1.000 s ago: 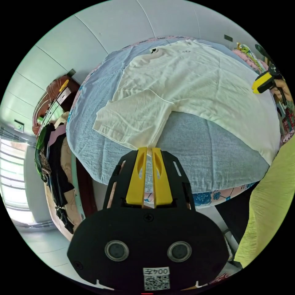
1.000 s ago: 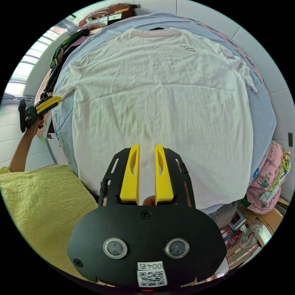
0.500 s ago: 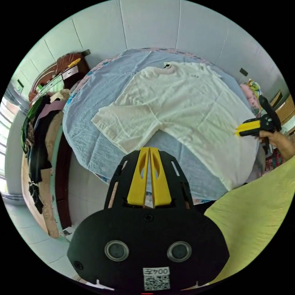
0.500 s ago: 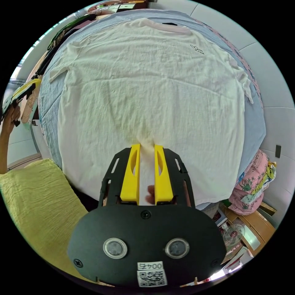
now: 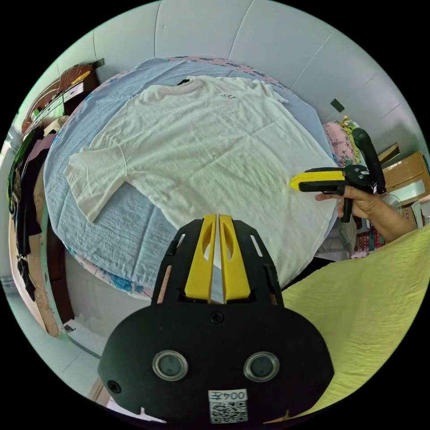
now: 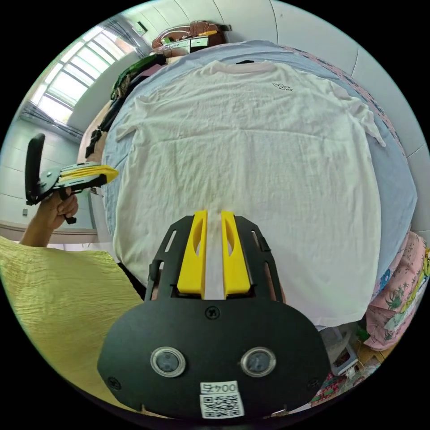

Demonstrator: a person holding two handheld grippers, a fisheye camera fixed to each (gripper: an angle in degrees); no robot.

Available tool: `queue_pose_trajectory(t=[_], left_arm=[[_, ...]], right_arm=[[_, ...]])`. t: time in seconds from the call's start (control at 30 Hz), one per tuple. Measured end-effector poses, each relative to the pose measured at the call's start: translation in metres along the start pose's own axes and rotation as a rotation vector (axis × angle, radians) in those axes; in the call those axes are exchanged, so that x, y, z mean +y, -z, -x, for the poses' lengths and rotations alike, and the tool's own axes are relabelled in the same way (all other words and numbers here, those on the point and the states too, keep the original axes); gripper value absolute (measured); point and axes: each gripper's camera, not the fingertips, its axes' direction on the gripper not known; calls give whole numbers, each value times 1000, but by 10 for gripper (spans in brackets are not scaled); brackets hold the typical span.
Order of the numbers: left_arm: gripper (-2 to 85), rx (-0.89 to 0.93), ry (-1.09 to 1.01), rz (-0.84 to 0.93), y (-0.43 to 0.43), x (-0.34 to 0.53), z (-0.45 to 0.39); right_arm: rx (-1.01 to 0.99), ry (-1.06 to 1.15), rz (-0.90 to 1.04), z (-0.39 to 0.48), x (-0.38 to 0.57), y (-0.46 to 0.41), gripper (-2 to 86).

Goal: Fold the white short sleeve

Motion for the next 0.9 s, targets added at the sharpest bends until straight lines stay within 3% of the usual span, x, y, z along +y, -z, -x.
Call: queue_pose_trajectory(t=[0.27,0.43,0.7,0.9], left_arm=[[15,-103,176,38,-39,-13,-67],[15,-144,173,23,-59,-39,-90],[16,-168,138,-148,-48,-124,-27],[21,-260,84,-224,-62,-227,54]], right_arm=[[-42,26,-79,-144,67,123,66],[-95,-10,-118,-202,83,168,65],[-96,60,-201,-184,18,193,62],[41,179,-210,-149,-103,204,62]])
